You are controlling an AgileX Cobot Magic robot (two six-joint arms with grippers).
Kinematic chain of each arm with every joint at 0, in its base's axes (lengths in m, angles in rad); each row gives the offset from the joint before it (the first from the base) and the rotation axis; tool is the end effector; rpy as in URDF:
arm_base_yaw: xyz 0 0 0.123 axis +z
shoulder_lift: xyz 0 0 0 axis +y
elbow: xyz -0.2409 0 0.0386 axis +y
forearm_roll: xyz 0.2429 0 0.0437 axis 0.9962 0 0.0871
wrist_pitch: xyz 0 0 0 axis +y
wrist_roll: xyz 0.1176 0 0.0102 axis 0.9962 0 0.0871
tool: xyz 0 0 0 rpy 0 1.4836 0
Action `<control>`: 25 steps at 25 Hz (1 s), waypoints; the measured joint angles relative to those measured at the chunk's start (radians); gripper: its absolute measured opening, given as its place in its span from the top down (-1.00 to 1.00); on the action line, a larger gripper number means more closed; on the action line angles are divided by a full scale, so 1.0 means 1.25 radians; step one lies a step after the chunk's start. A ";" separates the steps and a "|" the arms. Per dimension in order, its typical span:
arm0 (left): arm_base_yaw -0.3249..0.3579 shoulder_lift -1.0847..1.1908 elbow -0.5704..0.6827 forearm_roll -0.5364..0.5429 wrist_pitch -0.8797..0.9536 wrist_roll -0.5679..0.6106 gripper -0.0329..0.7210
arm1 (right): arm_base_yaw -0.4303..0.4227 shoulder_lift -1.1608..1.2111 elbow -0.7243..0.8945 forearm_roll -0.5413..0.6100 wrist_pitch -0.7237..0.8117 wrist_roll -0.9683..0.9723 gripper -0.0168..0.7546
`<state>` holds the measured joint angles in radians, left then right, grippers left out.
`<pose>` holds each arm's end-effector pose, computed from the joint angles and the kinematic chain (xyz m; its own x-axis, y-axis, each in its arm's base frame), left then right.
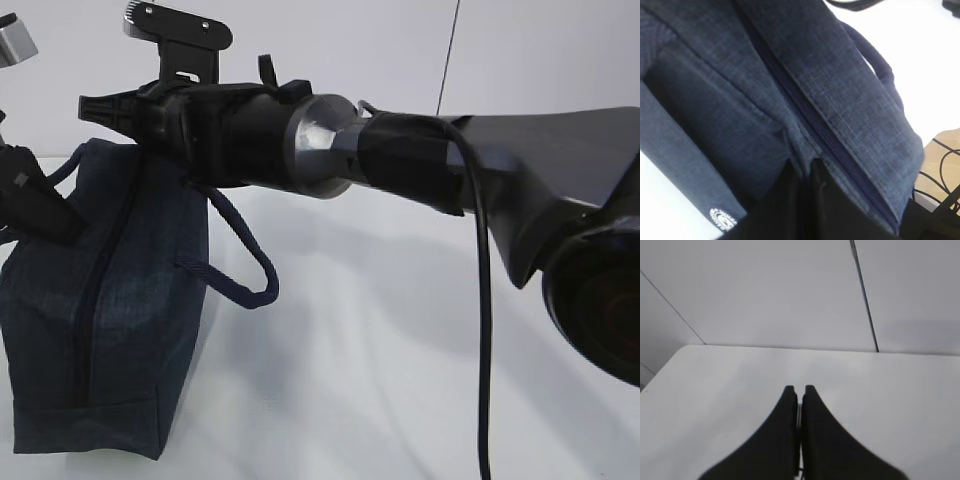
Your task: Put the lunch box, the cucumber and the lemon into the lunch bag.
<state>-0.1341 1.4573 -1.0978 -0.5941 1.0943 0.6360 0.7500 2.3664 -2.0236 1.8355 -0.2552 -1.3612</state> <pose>0.2721 -0.0960 0.2239 -0.8143 0.3981 -0.4225 0.5535 0.7519 -0.3582 0.4228 0.3547 0.1871 -0.4346 0.2104 -0.8757 -0.3278 0.8687 0.3714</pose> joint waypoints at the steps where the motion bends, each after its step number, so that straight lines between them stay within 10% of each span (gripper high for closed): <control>1: 0.000 0.000 0.001 0.005 0.001 0.000 0.89 | 0.000 0.002 0.000 0.008 0.002 -0.008 0.99; 20: 0.000 0.000 0.002 0.015 0.008 0.034 0.88 | 0.001 -0.003 0.000 0.019 0.013 -0.264 0.99; 25: 0.000 -0.002 0.002 0.014 0.006 0.039 0.47 | 0.001 -0.003 0.000 0.021 0.011 -0.293 0.99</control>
<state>-0.1341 1.4546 -1.0955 -0.5770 1.1023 0.6842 0.7515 2.3628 -2.0236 1.8616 -0.2410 -1.7272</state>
